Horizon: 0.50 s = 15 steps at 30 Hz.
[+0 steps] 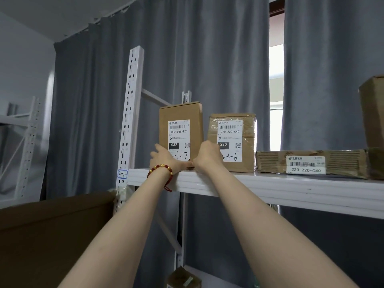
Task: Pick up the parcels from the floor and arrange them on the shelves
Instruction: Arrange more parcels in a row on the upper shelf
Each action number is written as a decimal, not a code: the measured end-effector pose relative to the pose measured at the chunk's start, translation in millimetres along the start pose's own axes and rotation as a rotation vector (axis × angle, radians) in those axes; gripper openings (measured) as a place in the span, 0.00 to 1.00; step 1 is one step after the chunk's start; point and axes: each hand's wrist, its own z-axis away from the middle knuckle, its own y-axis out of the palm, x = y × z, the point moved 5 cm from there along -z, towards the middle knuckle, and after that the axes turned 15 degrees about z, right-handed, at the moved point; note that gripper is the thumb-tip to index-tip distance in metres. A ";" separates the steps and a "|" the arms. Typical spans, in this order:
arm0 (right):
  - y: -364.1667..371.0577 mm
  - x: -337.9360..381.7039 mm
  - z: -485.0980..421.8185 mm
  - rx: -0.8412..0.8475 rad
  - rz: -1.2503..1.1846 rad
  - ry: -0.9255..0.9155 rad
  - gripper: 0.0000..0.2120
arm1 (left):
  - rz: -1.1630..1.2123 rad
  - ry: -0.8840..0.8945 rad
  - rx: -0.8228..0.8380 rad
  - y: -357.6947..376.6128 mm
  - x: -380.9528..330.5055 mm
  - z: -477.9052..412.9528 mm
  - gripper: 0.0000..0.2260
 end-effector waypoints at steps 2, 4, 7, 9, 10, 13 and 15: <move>1.4 1.7 0.4 0.019 -0.010 -0.025 0.09 | -0.013 -0.003 -0.013 0.3 0.2 -2.2 0.63; 2.6 2.7 0.7 0.031 -0.012 -0.041 0.06 | -0.026 -0.011 -0.021 0.7 1.1 -4.6 0.61; 3.6 3.5 1.1 0.044 -0.021 -0.055 0.05 | -0.053 -0.020 -0.023 1.8 1.6 -8.3 0.57; 4.6 3.5 0.5 0.052 -0.041 -0.051 0.08 | -0.072 -0.028 -0.017 2.6 1.7 -10.0 0.56; 5.4 3.5 0.2 0.058 -0.046 -0.049 0.10 | -0.078 -0.032 -0.013 3.0 1.9 -10.4 0.56; 6.6 3.1 -0.6 0.066 -0.042 -0.059 0.11 | -0.095 -0.041 -0.010 3.7 3.7 -10.1 0.55; 6.1 3.0 -0.4 0.062 -0.047 -0.064 0.10 | -0.097 -0.042 -0.011 3.9 4.6 -9.0 0.55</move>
